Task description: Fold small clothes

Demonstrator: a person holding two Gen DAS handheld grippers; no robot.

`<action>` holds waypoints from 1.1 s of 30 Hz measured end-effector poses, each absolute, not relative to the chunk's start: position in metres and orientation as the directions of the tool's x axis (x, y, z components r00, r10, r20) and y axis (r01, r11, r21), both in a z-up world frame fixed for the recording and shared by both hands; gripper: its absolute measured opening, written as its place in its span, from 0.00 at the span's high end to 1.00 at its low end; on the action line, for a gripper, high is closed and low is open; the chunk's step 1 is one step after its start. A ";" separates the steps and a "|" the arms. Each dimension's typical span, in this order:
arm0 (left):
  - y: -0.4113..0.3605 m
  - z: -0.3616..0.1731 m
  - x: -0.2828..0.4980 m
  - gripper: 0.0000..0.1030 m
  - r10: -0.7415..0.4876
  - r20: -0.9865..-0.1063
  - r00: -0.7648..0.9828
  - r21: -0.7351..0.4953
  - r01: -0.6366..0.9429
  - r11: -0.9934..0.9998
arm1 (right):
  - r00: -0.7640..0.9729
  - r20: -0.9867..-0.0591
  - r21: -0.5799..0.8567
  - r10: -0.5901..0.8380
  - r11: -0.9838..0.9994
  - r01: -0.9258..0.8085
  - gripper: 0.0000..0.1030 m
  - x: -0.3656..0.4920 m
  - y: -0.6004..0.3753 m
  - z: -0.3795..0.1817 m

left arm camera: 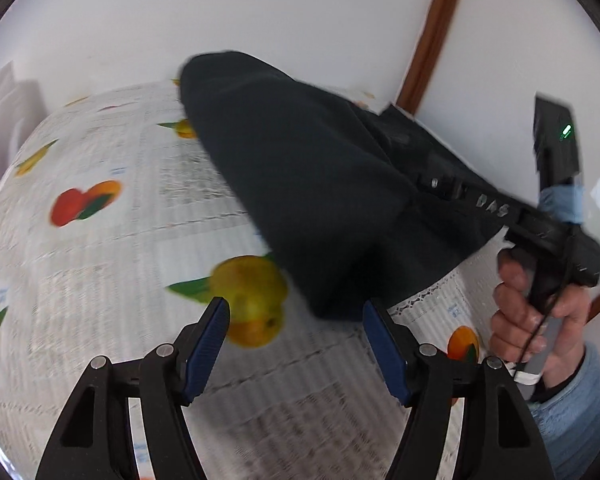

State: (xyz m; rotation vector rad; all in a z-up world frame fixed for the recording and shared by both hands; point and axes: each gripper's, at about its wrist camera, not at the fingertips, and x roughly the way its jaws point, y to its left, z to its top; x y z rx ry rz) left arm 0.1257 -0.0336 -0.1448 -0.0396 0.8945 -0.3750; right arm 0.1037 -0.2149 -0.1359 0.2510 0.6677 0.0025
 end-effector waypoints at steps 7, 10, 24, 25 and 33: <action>-0.050 -0.152 0.146 0.35 -0.333 -0.771 0.542 -0.206 0.283 0.937 | 0.786 -0.585 0.319 0.203 0.948 -0.007 0.47 0.113 -0.227 -0.124; -0.054 -0.153 0.149 0.35 -0.328 -0.774 0.542 -0.199 0.284 0.938 | 0.777 -0.593 0.315 0.212 0.949 -0.018 0.46 0.127 -0.224 -0.124; -0.088 -0.154 0.155 0.30 -0.232 -0.780 0.581 -0.096 0.256 0.962 | 0.779 -0.532 0.410 0.333 0.906 -0.107 0.83 0.164 -0.226 -0.115; -0.089 -0.154 0.156 0.30 -0.231 -0.780 0.582 -0.097 0.252 0.963 | 0.800 -0.504 0.395 0.325 0.911 -0.121 0.84 0.155 -0.228 -0.108; -0.100 -0.153 0.158 0.28 -0.229 -0.774 0.590 -0.088 0.258 0.962 | 0.939 -0.340 0.407 0.050 0.908 0.099 0.85 0.064 -0.285 -0.105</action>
